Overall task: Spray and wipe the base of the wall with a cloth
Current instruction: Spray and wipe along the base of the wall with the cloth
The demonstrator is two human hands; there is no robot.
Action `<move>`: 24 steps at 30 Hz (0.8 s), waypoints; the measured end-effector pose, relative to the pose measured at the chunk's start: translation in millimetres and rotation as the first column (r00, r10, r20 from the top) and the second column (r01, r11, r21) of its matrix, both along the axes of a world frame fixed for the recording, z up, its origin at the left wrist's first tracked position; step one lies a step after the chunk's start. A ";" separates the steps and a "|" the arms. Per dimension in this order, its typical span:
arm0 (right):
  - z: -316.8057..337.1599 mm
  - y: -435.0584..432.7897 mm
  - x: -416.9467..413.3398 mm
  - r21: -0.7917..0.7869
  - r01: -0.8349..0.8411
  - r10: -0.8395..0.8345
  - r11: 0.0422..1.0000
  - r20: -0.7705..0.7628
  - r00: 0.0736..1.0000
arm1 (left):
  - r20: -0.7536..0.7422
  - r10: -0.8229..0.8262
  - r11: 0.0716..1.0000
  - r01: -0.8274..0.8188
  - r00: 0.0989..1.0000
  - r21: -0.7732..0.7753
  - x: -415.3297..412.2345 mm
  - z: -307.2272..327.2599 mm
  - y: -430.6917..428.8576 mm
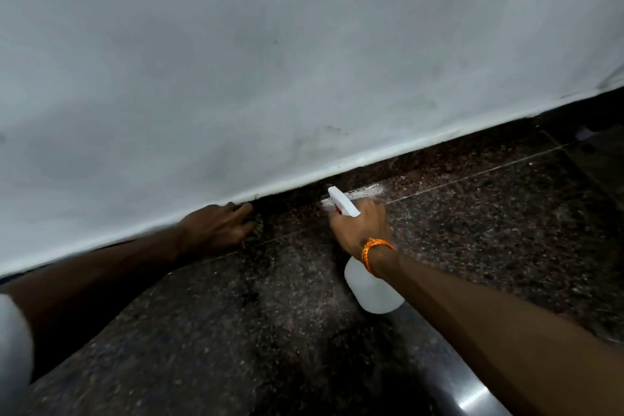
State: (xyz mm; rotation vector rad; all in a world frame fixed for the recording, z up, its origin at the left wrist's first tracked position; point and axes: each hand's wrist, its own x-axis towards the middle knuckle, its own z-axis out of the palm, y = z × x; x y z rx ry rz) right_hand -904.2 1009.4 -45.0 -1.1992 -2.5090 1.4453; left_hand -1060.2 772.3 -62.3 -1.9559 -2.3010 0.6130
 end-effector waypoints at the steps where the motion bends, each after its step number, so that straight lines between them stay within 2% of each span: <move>1: -1.0 -3.8 -3.6 0.010 -0.023 0.023 1.000 0.006 1.000 | 0.003 0.033 0.999 -0.033 0.999 0.000 1.7 1.8 -1.1; 6: -0.2 -19.3 -11.7 0.026 -0.083 0.082 0.996 0.032 0.996 | 0.021 0.209 0.978 -0.209 0.978 0.017 9.3 -2.8 11.7; 8: -1.7 -21.0 -10.4 0.040 -0.103 0.101 0.994 0.051 0.994 | 0.056 0.220 0.975 -0.221 0.974 0.016 16.2 -5.2 21.9; 10: -3.6 -21.1 -6.7 0.040 -0.104 0.101 0.994 0.071 0.992 | 0.122 0.223 0.974 -0.216 0.967 -0.065 21.8 -8.5 31.5; 12: -7.0 -20.0 -2.9 0.023 -0.089 0.087 0.996 0.087 0.992 | 0.166 0.243 0.950 -0.199 0.956 -0.242 22.1 -19.2 35.0; 14: -10.1 -16.4 -0.2 0.011 -0.061 0.060 0.998 0.089 0.994 | 0.164 0.152 0.936 -0.089 0.975 -0.341 20.9 -25.1 37.0; 16: -11.1 -12.7 1.3 -0.007 -0.037 0.037 0.999 0.081 0.996 | 0.097 -0.056 0.953 0.082 0.994 -0.292 21.8 -28.1 39.2; 19: -11.3 -7.9 3.3 0.002 -0.024 0.024 1.000 0.074 0.997 | -0.133 -0.294 0.937 0.258 0.946 -0.234 21.3 -21.7 62.4; 22: -9.3 -6.8 4.3 0.003 0.027 -0.027 1.000 0.055 0.998 | -0.227 -0.329 0.938 0.291 0.917 -0.187 22.8 -8.4 116.6; 24: -9.0 -5.8 4.3 -0.020 0.105 -0.104 0.994 0.044 0.994 | -0.213 -0.329 0.939 0.296 0.920 -0.176 24.0 -4.9 145.8</move>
